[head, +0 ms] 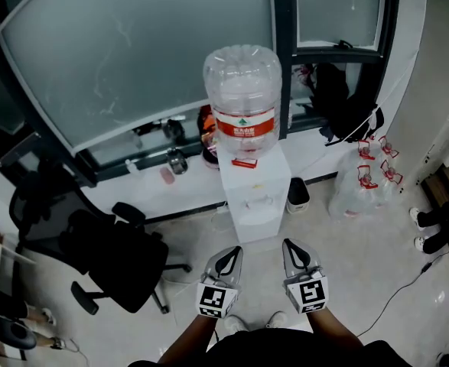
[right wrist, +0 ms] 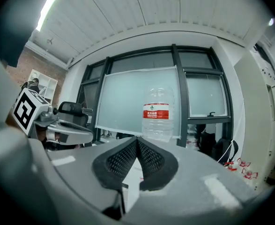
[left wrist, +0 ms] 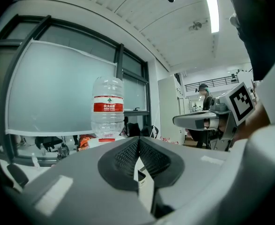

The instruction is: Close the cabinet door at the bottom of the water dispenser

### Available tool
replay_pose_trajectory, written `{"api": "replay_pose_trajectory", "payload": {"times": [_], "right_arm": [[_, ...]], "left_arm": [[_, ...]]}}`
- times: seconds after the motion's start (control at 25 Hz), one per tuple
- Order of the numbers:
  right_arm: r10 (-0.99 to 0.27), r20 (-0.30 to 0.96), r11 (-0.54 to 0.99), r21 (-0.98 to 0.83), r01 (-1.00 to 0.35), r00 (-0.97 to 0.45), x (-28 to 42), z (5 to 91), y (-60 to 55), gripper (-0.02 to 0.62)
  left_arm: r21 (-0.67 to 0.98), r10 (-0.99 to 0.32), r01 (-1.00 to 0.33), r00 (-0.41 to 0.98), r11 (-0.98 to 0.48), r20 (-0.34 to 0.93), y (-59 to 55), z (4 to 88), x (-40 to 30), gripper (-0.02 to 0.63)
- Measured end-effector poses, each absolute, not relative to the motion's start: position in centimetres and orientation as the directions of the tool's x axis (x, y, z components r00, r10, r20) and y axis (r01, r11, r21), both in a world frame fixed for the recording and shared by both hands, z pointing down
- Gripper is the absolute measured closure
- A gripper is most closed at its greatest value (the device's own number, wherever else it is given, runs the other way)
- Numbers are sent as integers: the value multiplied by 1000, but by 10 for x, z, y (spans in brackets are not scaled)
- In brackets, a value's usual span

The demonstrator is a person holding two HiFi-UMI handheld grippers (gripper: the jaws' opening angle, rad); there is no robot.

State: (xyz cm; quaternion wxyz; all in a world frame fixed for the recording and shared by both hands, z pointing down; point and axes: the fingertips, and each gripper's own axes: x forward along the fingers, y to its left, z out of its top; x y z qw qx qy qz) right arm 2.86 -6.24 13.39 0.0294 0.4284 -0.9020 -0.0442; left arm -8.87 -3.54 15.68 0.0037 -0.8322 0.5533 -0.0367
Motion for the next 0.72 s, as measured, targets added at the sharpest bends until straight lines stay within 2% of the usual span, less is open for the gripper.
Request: {"api": "replay_pose_trajectory", "payload": {"times": [0.72], "right_arm": [[-789, 21, 614, 65, -787, -614, 27, 130, -57, 594]], "left_arm": [[-30, -919, -919, 392, -393, 35, -24, 154, -79, 591]]}}
